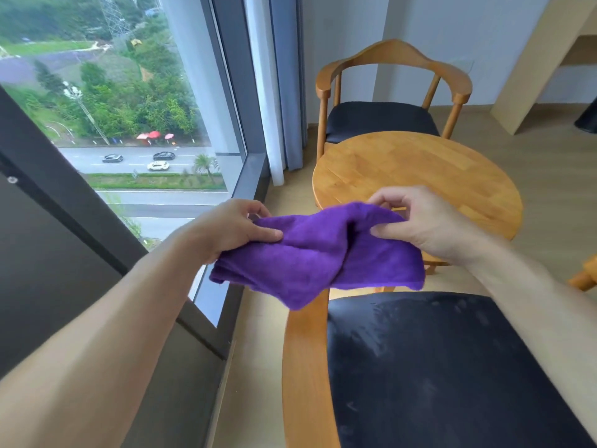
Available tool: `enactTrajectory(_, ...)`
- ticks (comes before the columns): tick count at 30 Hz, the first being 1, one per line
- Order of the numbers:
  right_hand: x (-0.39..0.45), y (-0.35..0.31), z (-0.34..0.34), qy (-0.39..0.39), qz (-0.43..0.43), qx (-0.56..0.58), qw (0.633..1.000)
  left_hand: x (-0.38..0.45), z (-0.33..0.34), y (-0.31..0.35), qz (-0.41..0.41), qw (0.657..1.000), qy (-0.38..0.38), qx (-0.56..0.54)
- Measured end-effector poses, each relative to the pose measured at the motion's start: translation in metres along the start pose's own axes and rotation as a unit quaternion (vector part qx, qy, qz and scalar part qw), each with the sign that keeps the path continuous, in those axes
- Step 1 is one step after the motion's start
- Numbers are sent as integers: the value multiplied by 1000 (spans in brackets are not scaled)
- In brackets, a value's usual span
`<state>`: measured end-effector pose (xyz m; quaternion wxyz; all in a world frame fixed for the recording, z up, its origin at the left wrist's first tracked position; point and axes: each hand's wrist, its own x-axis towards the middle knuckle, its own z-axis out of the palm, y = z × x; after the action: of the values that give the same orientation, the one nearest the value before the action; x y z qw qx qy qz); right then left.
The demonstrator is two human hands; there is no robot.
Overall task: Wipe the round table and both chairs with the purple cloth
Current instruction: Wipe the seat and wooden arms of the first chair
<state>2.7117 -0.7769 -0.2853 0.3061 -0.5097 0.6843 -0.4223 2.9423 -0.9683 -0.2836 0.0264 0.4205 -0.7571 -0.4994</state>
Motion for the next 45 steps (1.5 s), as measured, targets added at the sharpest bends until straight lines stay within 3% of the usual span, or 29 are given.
enactTrajectory(8,-18,-4,-12,8,-47,-247,968,-2,-19,-1,-38,995,-57,75)
enactTrajectory(16,-31,5,-8,41,-80,-206,974,5,-26,-3,-18,992,-124,-16)
enactTrajectory(19,-35,3,0,17,-24,-92,995,1,-26,-5,-21,987,-160,11)
enactTrajectory(22,-37,-3,6,-18,49,46,998,-7,-18,-11,-86,961,-241,103)
enactTrajectory(24,-33,6,16,-58,132,66,987,-7,-5,-28,-150,938,-260,171)
enactTrajectory(26,-25,25,32,-73,204,7,976,-4,13,-49,-212,913,-270,220)
enactTrajectory(28,-20,43,52,-89,240,-84,963,2,29,-66,-199,905,-223,303)
enactTrajectory(30,-18,54,69,-112,243,-143,953,3,41,-70,-98,923,-87,361)
enactTrajectory(32,-19,57,79,-107,243,-145,953,-4,53,-60,-3,955,7,297)
enactTrajectory(35,-19,55,84,-76,247,-127,958,-31,79,-44,66,945,-76,311)
enactTrajectory(39,-18,51,81,-66,248,-111,960,-45,97,-56,141,936,-24,320)
enactTrajectory(43,-10,38,70,-150,259,-104,949,-27,74,-48,97,952,-11,290)
enactTrajectory(45,3,37,63,-146,244,-124,951,-4,58,-39,53,953,-28,296)
